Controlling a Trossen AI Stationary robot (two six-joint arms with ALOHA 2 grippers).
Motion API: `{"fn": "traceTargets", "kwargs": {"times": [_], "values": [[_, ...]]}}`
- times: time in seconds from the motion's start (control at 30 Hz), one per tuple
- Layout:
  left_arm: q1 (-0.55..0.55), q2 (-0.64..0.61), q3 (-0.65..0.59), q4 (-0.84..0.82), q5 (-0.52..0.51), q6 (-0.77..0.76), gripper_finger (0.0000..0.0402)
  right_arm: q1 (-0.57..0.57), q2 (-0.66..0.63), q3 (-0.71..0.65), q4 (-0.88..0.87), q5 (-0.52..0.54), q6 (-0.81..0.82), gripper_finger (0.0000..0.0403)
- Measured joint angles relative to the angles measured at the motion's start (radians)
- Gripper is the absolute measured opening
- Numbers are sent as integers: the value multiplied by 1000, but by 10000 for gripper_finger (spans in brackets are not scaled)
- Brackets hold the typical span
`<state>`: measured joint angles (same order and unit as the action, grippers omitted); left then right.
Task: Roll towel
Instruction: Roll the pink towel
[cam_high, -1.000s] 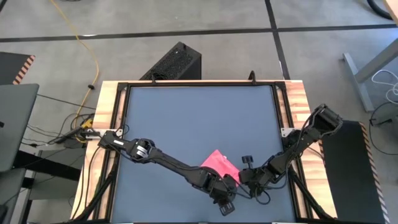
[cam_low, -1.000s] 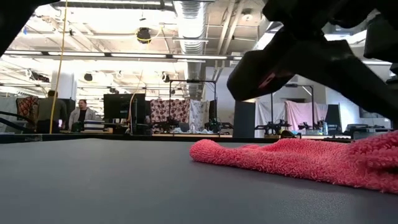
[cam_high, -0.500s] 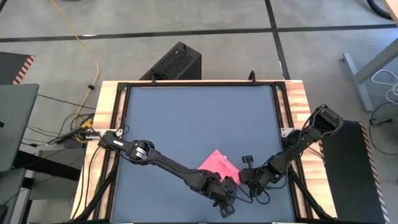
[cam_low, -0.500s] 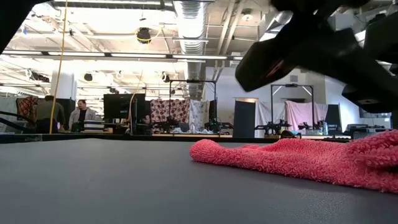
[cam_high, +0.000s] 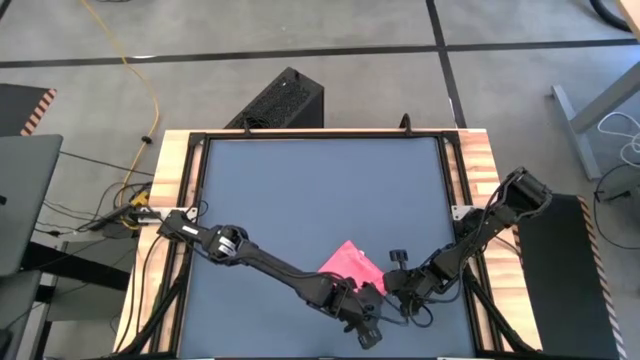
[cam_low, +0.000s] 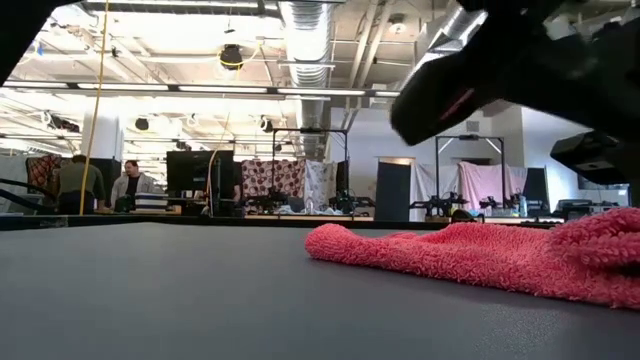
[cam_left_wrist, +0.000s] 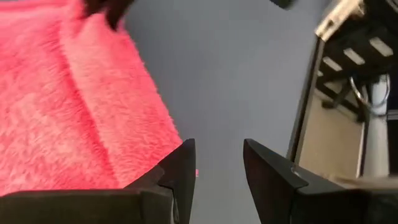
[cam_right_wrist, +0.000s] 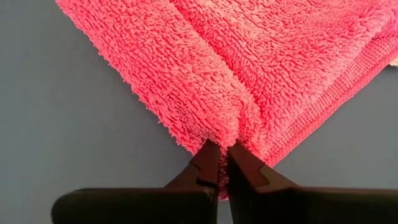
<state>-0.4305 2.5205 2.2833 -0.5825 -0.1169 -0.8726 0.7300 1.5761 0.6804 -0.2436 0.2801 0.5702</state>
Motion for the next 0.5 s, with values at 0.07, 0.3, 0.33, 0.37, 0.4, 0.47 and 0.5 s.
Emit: {"fn": "traceTargets", "kwargs": {"times": [0.07,0.3,0.33,0.37,0.4,0.47,0.5], "values": [[4,10,1,-10,21,-35,122,-5,0,0,3,2,6,37],[11,20,-34,-113,25,-118,122,-31,1,-2,49,-5,19,37],[15,20,-34,-146,23,-135,122,-35,1,-2,53,-5,19,37],[17,20,-34,-167,23,-151,122,-40,1,-2,55,-5,20,37],[19,19,-34,-191,21,-164,122,-44,1,-2,56,-7,19,37],[23,17,-34,-232,1,-166,122,-49,1,-2,58,-19,19,37],[24,17,-34,-234,-5,-159,122,-52,1,-2,60,-27,18,37]]}}
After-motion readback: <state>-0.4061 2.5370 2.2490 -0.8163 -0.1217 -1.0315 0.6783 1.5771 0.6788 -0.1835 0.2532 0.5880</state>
